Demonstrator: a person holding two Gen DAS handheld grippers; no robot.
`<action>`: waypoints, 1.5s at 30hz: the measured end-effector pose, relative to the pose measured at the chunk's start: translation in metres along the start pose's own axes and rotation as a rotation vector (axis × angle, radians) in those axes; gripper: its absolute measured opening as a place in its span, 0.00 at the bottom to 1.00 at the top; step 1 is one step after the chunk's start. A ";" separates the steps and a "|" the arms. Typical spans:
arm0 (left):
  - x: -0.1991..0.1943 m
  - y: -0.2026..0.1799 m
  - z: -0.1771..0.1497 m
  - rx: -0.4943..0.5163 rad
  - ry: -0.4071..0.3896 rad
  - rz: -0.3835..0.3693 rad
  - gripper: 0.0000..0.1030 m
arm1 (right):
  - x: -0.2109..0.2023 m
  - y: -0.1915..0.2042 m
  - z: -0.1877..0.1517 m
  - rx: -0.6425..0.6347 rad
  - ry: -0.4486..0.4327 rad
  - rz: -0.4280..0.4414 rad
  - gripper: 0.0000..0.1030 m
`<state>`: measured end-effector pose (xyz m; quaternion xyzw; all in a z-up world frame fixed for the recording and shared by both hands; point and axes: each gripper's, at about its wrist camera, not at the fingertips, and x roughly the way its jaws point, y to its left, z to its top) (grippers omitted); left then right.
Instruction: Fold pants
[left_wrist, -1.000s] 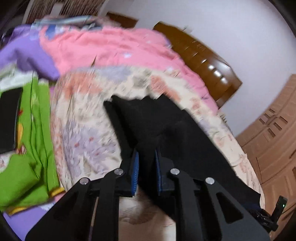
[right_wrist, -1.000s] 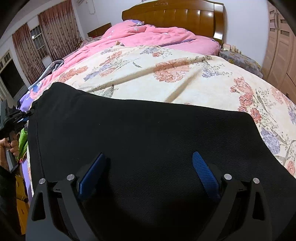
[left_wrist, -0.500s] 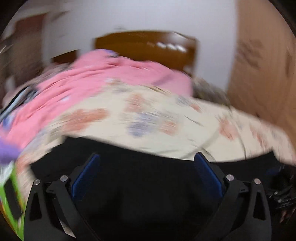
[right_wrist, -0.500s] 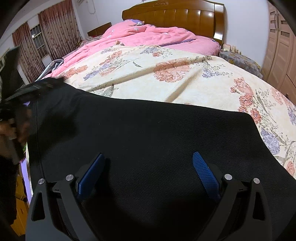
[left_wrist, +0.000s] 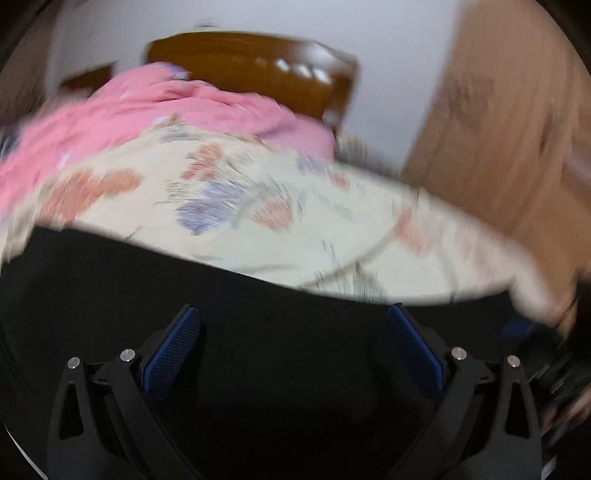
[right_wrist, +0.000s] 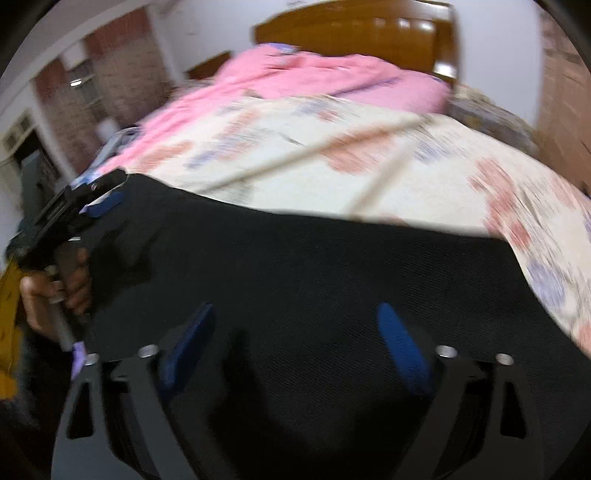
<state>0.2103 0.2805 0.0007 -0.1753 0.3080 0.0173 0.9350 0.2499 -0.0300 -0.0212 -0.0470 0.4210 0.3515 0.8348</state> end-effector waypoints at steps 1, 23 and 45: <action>-0.016 0.009 0.000 -0.063 -0.071 -0.016 0.98 | -0.002 0.007 0.007 -0.031 -0.012 0.024 0.78; -0.099 0.097 -0.056 -0.552 -0.710 0.058 0.98 | 0.121 0.106 0.095 -0.557 0.105 0.178 0.07; -0.075 0.113 -0.049 -0.636 -0.523 0.210 0.98 | 0.112 0.065 0.074 -0.388 0.140 0.149 0.50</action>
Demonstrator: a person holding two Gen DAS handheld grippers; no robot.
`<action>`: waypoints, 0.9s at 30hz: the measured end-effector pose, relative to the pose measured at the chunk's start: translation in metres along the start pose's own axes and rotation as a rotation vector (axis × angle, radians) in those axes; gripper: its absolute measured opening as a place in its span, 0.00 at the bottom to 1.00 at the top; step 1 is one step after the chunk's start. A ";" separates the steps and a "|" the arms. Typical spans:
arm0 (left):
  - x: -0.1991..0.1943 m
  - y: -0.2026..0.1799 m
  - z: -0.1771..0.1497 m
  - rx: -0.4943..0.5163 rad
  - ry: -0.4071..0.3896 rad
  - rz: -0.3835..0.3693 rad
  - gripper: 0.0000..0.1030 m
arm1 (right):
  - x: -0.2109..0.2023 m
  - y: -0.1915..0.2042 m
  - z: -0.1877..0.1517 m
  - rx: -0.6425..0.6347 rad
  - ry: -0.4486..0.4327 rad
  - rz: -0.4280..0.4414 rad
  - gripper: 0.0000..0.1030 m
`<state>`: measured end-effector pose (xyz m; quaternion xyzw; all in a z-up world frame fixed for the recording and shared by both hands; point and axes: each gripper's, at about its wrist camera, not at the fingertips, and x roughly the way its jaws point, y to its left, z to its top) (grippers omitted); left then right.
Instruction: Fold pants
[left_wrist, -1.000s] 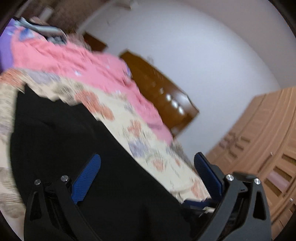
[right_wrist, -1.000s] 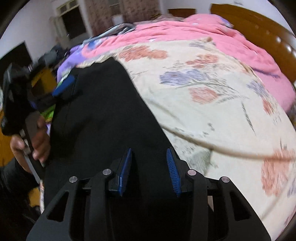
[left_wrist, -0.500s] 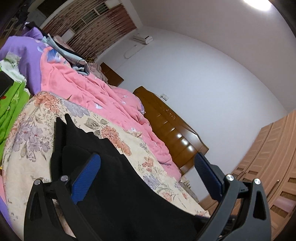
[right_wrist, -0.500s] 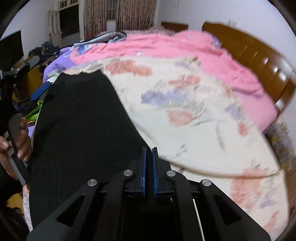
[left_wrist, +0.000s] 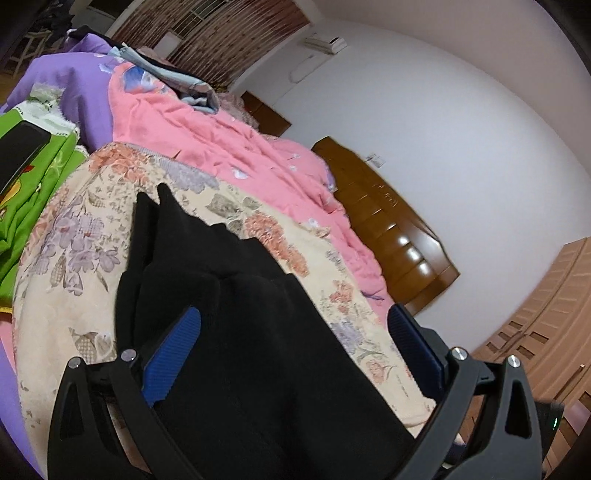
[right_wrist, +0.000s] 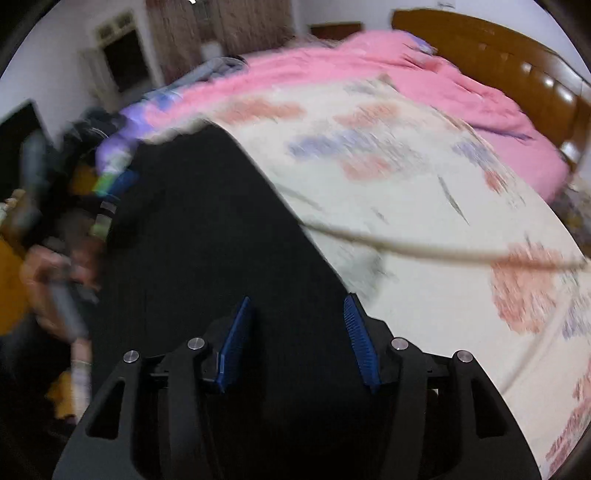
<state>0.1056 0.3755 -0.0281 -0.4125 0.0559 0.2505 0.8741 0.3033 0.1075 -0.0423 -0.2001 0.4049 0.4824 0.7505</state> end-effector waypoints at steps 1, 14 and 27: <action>0.000 0.000 0.000 0.001 0.000 0.001 0.98 | -0.002 -0.008 0.000 0.043 -0.025 0.024 0.48; 0.004 0.002 0.000 0.006 0.011 0.010 0.98 | -0.028 -0.001 -0.012 0.148 -0.015 -0.109 0.83; -0.047 -0.071 -0.005 0.197 -0.043 -0.037 0.98 | -0.184 -0.085 -0.182 0.577 -0.130 -0.355 0.86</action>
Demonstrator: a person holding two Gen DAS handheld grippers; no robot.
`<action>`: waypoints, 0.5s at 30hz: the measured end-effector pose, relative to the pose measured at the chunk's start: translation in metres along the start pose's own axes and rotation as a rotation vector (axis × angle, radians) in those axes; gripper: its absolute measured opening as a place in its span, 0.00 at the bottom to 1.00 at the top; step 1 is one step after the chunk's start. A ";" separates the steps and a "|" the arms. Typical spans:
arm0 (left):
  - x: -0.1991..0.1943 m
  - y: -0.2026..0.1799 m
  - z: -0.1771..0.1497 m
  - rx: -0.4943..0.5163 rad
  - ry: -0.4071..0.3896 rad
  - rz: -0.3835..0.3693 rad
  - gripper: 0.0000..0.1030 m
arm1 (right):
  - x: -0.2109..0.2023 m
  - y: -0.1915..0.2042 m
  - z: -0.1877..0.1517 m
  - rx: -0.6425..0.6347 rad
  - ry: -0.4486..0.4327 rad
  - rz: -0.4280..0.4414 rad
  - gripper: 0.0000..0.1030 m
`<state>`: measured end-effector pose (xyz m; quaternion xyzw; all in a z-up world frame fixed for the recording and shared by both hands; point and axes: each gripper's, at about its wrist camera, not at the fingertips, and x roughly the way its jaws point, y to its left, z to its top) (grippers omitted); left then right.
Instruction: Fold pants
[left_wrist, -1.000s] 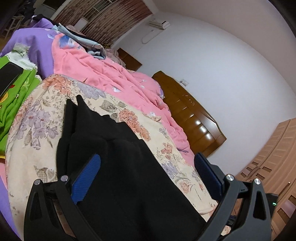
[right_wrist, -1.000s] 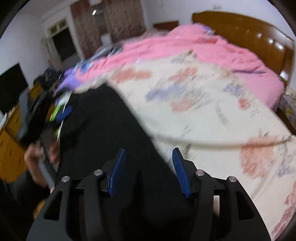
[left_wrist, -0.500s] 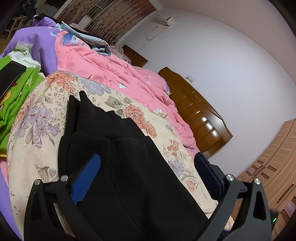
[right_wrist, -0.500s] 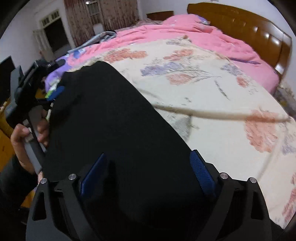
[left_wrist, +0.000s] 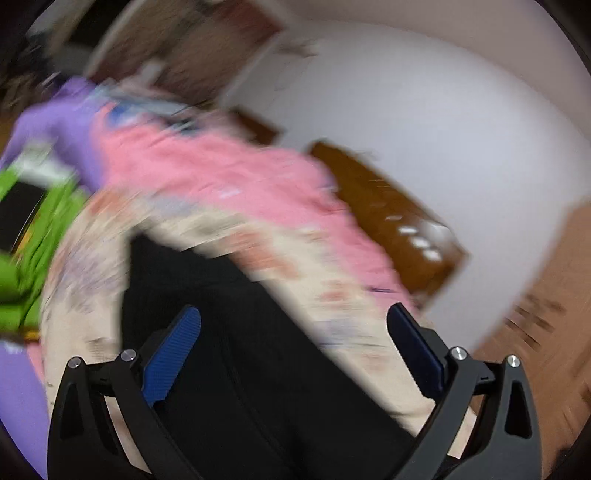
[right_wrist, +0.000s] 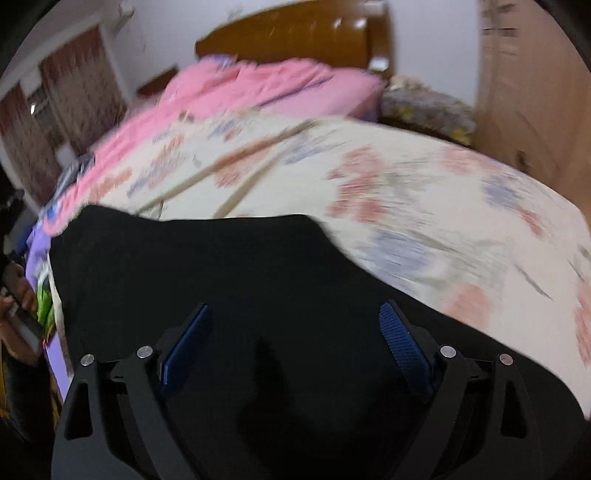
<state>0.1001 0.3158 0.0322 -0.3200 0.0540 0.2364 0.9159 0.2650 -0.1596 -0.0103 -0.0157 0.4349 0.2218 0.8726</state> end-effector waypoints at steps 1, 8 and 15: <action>-0.012 -0.025 0.001 0.055 -0.004 -0.052 0.98 | -0.007 -0.010 -0.007 0.023 -0.015 -0.013 0.86; 0.016 -0.235 -0.129 0.514 0.704 -0.559 0.98 | -0.042 -0.079 -0.050 0.200 -0.024 -0.255 0.86; 0.060 -0.287 -0.257 0.747 0.893 -0.571 0.98 | -0.045 -0.123 -0.072 0.226 -0.022 -0.162 0.87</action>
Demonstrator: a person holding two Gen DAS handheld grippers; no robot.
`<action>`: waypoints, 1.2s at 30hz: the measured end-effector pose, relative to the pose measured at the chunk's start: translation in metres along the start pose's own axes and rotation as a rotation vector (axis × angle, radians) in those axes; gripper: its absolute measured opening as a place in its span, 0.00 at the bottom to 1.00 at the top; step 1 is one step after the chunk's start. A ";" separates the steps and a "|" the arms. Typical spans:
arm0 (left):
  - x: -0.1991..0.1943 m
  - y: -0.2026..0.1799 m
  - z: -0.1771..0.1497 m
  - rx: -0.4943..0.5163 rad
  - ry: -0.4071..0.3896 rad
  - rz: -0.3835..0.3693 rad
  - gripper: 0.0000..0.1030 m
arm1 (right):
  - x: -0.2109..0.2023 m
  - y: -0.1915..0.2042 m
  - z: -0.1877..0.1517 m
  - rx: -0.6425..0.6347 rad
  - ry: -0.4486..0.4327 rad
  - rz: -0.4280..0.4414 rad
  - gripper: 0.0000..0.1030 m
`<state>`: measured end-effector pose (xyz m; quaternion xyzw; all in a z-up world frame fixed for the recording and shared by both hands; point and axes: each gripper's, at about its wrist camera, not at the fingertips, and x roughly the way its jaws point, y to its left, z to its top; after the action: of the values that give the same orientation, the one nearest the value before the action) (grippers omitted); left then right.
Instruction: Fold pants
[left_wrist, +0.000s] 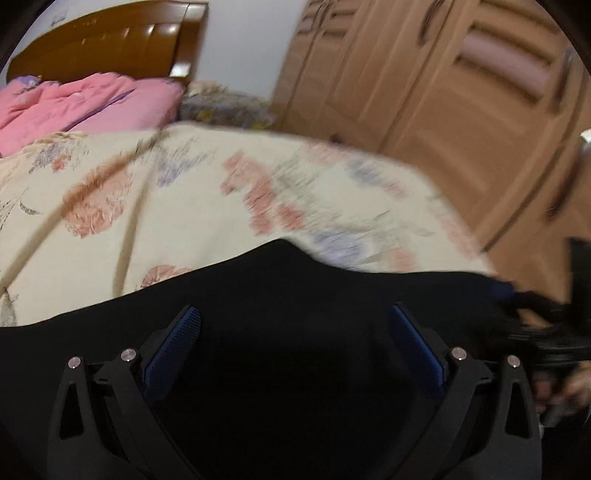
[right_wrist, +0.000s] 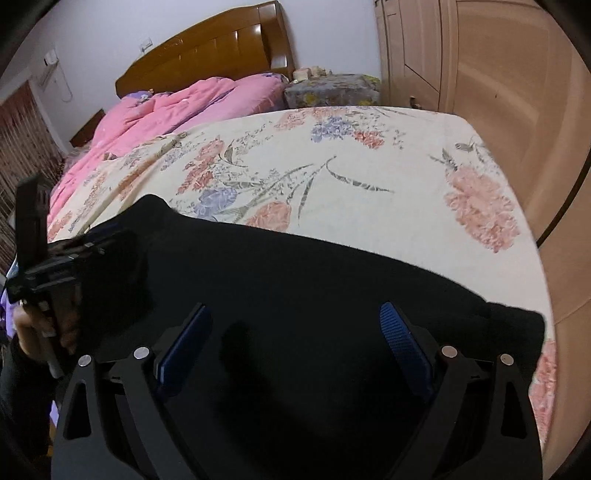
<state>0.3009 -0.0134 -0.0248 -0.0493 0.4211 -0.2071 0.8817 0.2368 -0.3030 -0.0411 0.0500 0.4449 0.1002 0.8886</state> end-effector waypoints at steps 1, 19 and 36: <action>-0.001 0.000 -0.001 0.023 -0.019 0.010 0.98 | 0.003 0.002 -0.002 -0.012 -0.018 -0.005 0.88; 0.001 0.008 0.007 0.008 -0.034 -0.016 0.98 | -0.009 0.055 -0.041 -0.151 0.068 -0.136 0.90; 0.002 0.003 0.008 0.006 -0.037 -0.018 0.98 | -0.008 0.056 -0.048 -0.156 0.102 -0.145 0.96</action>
<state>0.3089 -0.0121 -0.0224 -0.0545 0.4035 -0.2154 0.8876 0.1863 -0.2499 -0.0542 -0.0567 0.4828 0.0724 0.8709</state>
